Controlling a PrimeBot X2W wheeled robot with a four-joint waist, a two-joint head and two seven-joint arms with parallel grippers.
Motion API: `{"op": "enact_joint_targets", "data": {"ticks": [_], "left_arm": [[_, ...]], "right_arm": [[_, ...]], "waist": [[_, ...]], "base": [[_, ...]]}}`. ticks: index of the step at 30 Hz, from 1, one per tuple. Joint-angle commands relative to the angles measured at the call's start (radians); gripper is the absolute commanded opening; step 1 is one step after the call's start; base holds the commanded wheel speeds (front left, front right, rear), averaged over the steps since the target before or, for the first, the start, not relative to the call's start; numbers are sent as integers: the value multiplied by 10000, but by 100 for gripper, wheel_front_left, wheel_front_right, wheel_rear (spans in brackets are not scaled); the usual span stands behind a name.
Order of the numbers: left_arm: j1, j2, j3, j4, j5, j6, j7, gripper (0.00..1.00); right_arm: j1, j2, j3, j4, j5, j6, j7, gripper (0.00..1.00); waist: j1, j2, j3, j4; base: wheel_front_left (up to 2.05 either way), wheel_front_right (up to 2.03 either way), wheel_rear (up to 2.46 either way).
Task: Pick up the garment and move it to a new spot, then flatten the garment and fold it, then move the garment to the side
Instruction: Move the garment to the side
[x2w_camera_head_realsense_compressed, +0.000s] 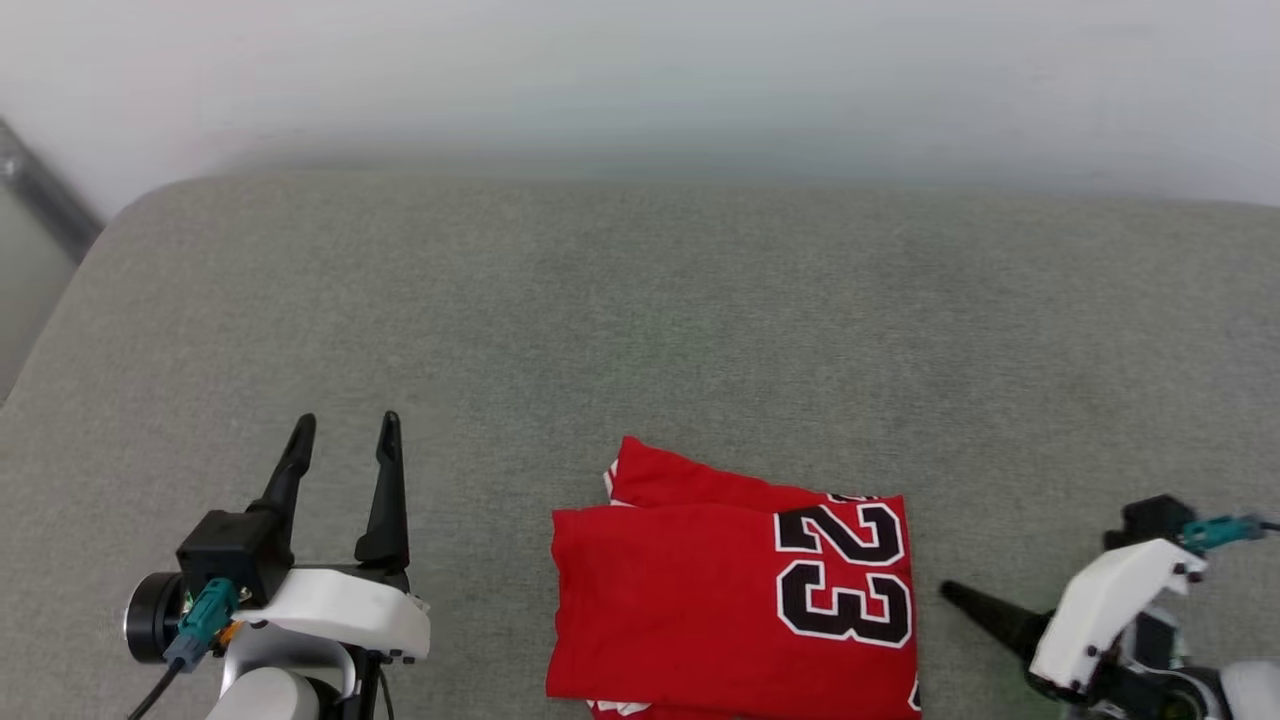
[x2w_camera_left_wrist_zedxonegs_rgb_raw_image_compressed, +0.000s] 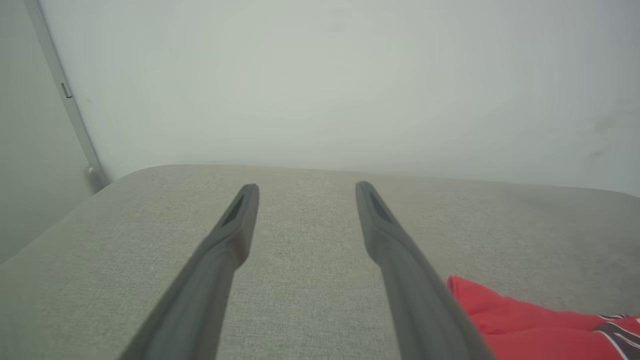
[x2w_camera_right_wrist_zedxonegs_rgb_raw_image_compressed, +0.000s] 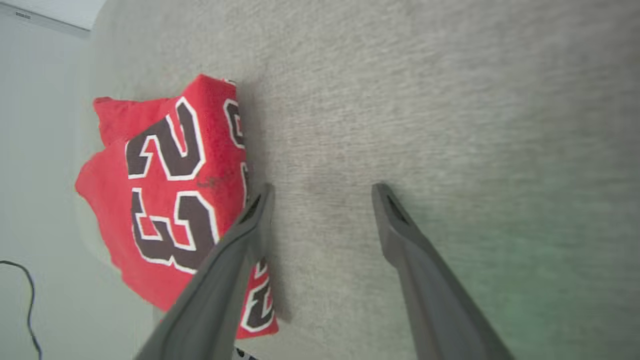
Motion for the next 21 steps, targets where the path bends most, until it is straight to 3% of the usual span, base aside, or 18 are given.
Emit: {"op": "enact_joint_targets", "data": {"ticks": [1,5,10,11,12,17,21], "left_arm": [[-101,-56,1,36,70,-34,-56,100],[-262,-106,11,68,131,-157,-64,100],[-390,-180,23,189,190,-257,-68,100],[-404,-194,28,222,209,-259,-68,100],[-399,-207,34,255,225,-278,-69,100],[-250,-247,67,346,250,-322,-71,100],[-150,-231,77,280,327,-327,-61,100]], "right_arm": [[-174,135,75,63,541,-2,206,100],[-342,648,406,266,2318,-4,781,100],[-544,755,835,804,3288,-5,1137,100],[-613,723,942,829,3356,-5,1125,45],[-643,721,996,885,3509,-5,1105,0],[-881,397,1438,589,3668,-2,721,0],[-930,-260,2083,283,2820,-2,16,0]], "waist": [[0,0,149,171],[0,0,390,357],[0,0,487,464],[0,0,486,472],[0,0,469,475],[0,0,190,363],[0,0,-105,156]], "base": [[0,0,0],[0,0,0],[0,0,0],[0,0,0],[0,0,0],[0,0,0],[0,0,0]]}}
